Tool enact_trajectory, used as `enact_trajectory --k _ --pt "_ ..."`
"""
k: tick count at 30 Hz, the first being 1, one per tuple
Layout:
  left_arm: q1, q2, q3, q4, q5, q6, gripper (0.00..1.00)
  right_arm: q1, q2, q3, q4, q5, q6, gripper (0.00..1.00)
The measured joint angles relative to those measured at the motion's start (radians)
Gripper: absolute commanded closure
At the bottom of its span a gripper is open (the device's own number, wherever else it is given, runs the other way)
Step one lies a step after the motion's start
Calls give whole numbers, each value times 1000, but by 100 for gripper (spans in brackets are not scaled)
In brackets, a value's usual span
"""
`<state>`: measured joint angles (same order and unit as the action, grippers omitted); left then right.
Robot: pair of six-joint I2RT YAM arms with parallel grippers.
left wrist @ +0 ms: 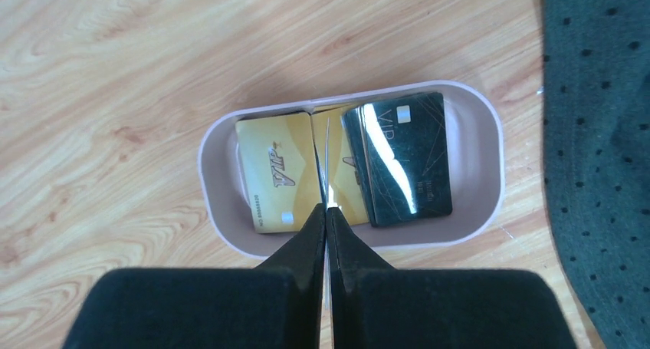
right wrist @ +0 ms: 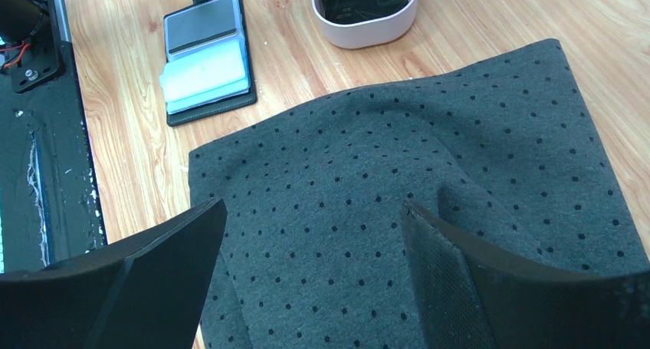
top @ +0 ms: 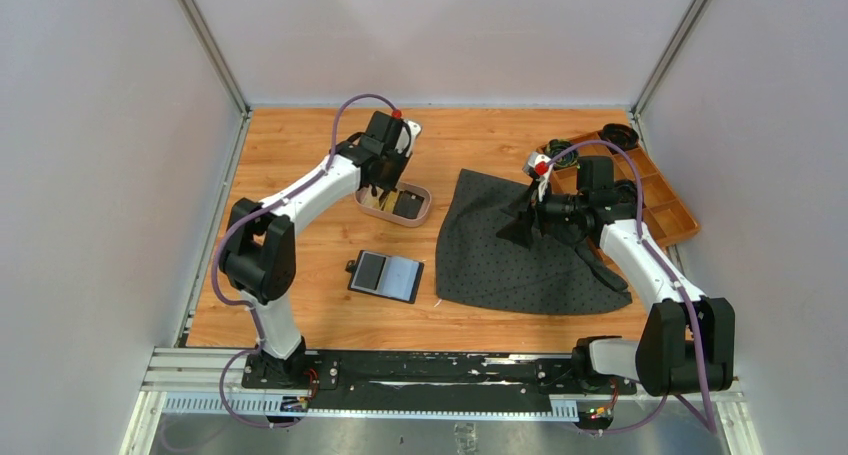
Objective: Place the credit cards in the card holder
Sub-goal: Pick up the credit card from the storage box.
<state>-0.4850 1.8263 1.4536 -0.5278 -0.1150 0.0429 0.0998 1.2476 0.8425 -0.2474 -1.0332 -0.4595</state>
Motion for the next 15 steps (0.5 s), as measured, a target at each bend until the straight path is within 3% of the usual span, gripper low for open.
enact_trajectory --k 15 --pt "0 -256 -114 58 125 -8 100 0 0 0 -1 -34 7 12"
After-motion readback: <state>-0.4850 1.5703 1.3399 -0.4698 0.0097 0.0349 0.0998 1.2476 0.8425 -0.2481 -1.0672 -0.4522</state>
